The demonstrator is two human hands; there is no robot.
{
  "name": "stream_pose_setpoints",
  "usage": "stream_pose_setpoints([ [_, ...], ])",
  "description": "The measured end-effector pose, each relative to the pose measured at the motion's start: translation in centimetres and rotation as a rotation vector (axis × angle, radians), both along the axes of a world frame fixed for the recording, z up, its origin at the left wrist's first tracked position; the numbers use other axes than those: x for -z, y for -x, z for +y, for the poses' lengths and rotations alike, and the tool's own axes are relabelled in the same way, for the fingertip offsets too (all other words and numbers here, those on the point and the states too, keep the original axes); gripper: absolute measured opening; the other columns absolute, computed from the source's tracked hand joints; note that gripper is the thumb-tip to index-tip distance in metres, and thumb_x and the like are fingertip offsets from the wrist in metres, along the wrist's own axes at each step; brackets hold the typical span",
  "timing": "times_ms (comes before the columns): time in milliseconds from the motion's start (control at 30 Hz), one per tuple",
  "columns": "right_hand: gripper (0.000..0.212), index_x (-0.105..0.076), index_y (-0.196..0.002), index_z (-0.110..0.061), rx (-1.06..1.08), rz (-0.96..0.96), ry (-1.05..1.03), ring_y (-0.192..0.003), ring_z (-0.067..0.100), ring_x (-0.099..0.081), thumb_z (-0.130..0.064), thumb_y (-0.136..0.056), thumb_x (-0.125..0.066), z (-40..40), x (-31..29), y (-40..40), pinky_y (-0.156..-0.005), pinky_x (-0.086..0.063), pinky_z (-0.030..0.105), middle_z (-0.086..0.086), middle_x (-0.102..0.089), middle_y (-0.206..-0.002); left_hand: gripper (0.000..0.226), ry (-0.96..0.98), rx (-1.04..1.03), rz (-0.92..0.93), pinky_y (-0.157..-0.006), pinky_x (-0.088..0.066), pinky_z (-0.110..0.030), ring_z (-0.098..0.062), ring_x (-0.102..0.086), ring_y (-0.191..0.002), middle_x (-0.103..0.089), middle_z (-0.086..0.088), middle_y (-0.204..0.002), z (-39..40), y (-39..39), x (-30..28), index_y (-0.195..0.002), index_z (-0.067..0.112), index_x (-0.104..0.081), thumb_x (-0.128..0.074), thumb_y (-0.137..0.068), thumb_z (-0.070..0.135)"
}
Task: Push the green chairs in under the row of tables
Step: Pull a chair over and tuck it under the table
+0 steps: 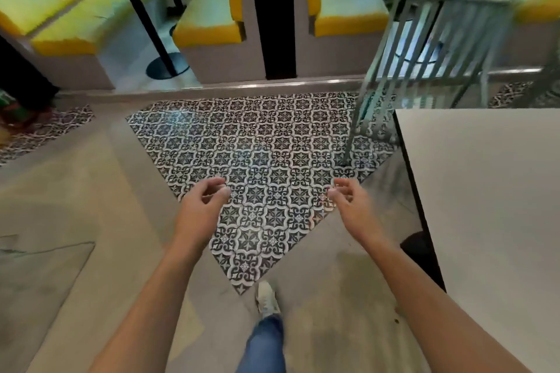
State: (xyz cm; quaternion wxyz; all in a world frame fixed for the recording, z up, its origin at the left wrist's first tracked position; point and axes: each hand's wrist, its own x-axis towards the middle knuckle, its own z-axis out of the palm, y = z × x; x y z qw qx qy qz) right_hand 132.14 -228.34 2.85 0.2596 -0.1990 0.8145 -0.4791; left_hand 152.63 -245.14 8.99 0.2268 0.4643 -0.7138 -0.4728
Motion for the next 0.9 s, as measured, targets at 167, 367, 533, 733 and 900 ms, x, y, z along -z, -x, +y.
stream_pose_setpoints([
  [167, 0.03, -0.056, -0.12, -0.019, 0.13, -0.028, -0.05, -0.085, 0.001, -0.056, -0.032, -0.093, -0.054, -9.1, 0.8, 8.7, -0.067, -0.044, 0.022, -0.007, -0.061, -0.1, 0.013, -0.197, -0.003, 0.124, -0.085, -0.052, -0.037, -0.019, -0.062, -0.102, -0.067, 0.001, -0.108, -12.3, 10.2, 2.8, -0.104, 0.029, -0.064, -0.059, -0.092, 0.027],
  [367, 0.033, -0.057, -0.122, -0.026, 0.305, -0.045, -0.064, -0.103, 0.011, -0.056, -0.04, -0.093, -0.05, -17.6, -2.3, 19.5, -0.085, -0.045, 0.033, -0.006, -0.061, -0.113, 0.016, -0.302, 0.028, 0.131, -0.091, -0.051, -0.04, -0.023, -0.061, -0.104, -0.067, -0.003, -0.107, -23.8, 21.3, 0.6, -0.108, 0.025, -0.062, -0.055, -0.094, 0.029],
  [533, 0.03, -0.057, -0.117, -0.033, 0.405, -0.073, 0.069, -0.093, 0.023, -0.064, -0.044, -0.091, -0.052, -26.2, -3.1, 29.2, -0.088, -0.053, 0.047, -0.002, -0.067, -0.104, 0.012, -0.134, 0.212, 0.012, -0.083, -0.05, -0.034, -0.017, -0.061, -0.102, -0.067, 0.002, -0.106, -34.2, 31.5, -0.6, -0.102, 0.031, -0.063, -0.056, -0.093, 0.03],
  [733, 0.027, -0.06, -0.116, -0.016, 0.378, -0.076, 0.095, -0.074, 0.03, -0.058, -0.03, -0.094, -0.052, -36.0, -3.2, 44.5, -0.067, -0.051, 0.043, 0.012, -0.067, -0.091, 0.018, 0.259, 0.418, -0.225, -0.07, -0.046, -0.022, -0.007, -0.062, -0.089, -0.066, 0.009, -0.1, -46.6, 46.9, -2.1, -0.109, 0.025, -0.065, -0.059, -0.093, 0.031],
  [900, 0.026, -0.059, -0.118, -0.016, 0.465, -0.286, 0.159, -0.099, 0.029, -0.063, -0.026, -0.095, -0.052, -42.6, -3.7, 54.8, -0.086, -0.055, 0.043, 0.004, -0.067, -0.103, 0.023, 0.284, 0.495, -0.211, -0.079, -0.049, -0.024, -0.004, -0.06, -0.094, -0.065, 0.011, -0.104, -54.6, 58.9, -3.6, -0.114, 0.023, -0.063, -0.059, -0.092, 0.03],
])
